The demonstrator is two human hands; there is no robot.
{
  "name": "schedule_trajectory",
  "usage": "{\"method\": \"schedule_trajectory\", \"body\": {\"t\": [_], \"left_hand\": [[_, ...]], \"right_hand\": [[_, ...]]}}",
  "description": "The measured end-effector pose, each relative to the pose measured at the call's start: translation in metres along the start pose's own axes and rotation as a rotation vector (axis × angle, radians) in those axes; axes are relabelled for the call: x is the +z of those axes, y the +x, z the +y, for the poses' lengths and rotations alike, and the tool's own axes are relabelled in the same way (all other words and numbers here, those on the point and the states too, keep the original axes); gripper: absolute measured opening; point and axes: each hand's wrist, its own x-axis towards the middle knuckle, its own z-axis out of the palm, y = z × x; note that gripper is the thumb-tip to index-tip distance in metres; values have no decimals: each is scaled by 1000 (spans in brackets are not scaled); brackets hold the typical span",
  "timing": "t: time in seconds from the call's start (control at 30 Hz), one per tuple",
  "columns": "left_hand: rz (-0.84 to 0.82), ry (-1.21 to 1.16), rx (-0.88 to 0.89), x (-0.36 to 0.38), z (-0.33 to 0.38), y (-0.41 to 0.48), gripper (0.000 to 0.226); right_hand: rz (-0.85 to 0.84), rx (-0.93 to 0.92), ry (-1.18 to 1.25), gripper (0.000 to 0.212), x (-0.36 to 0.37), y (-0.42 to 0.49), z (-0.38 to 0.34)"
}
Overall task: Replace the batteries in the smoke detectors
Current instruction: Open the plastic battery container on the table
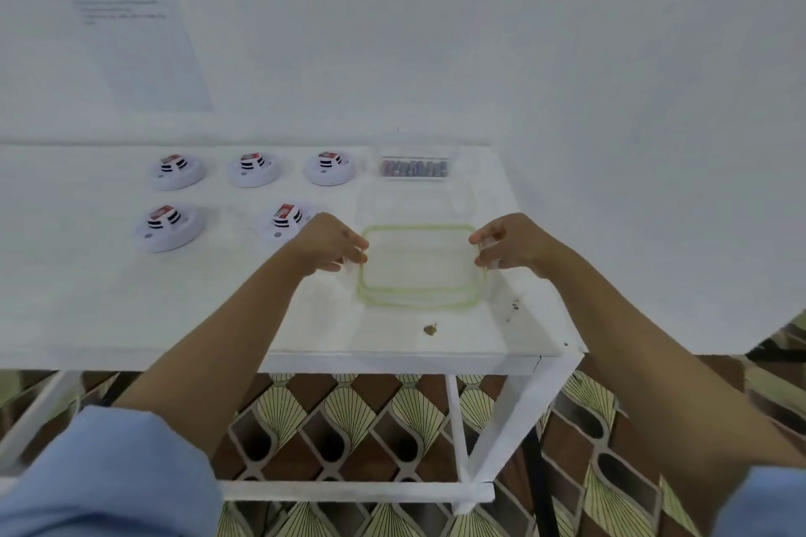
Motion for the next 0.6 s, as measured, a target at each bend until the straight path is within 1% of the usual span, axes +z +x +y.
{"method": "schedule_trajectory", "body": {"t": [0.17,0.27,0.33,0.43,0.5,0.6], "left_hand": [[52,120,39,12,-15,6,28],[77,181,73,15,-18,9,33],[63,230,82,18,-20,9,35],[49,178,64,20,-24,11,39],[24,109,19,19,-24,14,39],[-15,80,-14,16,-22,17,37]], "right_hand": [[43,-46,-264,36,15,7,8],[44,-14,-328,34,19,10,9],[-7,15,-293,29,20,10,8],[-50,69,-163,22,19,7,7],[-43,100,-107,22,17,7,8],[-18,98,-85,27,17,10,10]]}}
